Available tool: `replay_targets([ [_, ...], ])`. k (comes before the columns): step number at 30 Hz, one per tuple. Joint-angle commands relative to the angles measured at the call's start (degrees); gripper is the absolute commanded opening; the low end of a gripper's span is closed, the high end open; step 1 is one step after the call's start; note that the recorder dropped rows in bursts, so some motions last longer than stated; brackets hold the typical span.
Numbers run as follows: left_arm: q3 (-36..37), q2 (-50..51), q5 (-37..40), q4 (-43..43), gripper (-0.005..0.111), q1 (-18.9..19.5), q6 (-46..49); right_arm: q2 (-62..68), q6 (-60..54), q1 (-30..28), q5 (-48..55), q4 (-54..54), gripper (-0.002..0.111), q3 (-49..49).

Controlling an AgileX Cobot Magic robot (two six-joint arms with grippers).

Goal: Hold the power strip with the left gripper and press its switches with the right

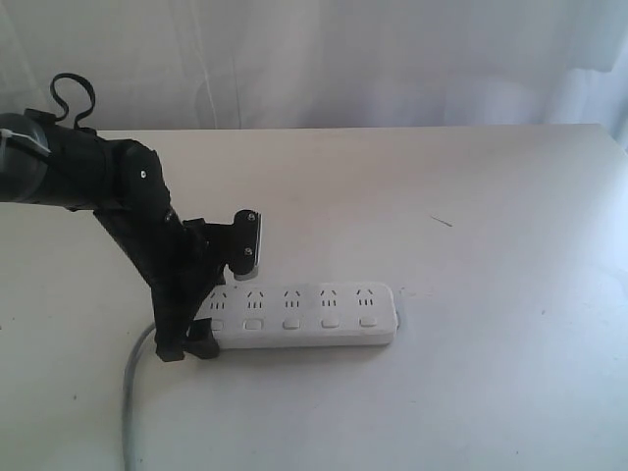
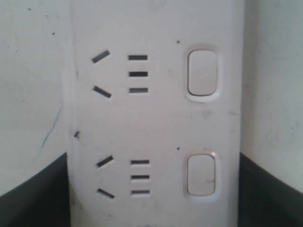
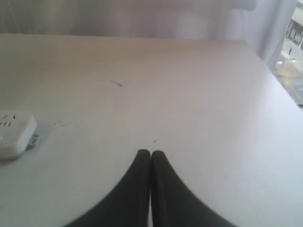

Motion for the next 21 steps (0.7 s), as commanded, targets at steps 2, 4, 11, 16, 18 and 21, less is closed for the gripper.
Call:
replay_targets([
  [2, 1.0, 1.8, 2.4, 0.1, 0.0, -0.3, 0.6, -0.3, -0.2, -0.1, -17.7, 0.5, 0.0, 0.1],
  [4, 1.0, 1.8, 2.4, 0.1, 0.0, -0.3, 0.6, -0.3, -0.2, -0.1, -25.1, 2.0, 0.0, 0.1],
  [11, 1.0, 1.8, 2.4, 0.1, 0.0, -0.3, 0.6, -0.3, -0.2, -0.1, -47.0, 2.0, 0.0, 0.1],
  [16, 1.0, 1.8, 2.4, 0.1, 0.0, -0.3, 0.8, -0.3, 19.1, -0.1, -50.7, 2.0, 0.0, 0.1],
  [18, 1.0, 1.8, 2.4, 0.1, 0.0, -0.3, 0.8, -0.3, 25.8, -0.1, -50.7, 2.0, 0.0, 0.1],
  [21, 1.0, 1.8, 2.4, 0.1, 0.0, -0.3, 0.8, -0.3, 34.6, -0.1, -52.8, 2.0, 0.0, 0.1],
])
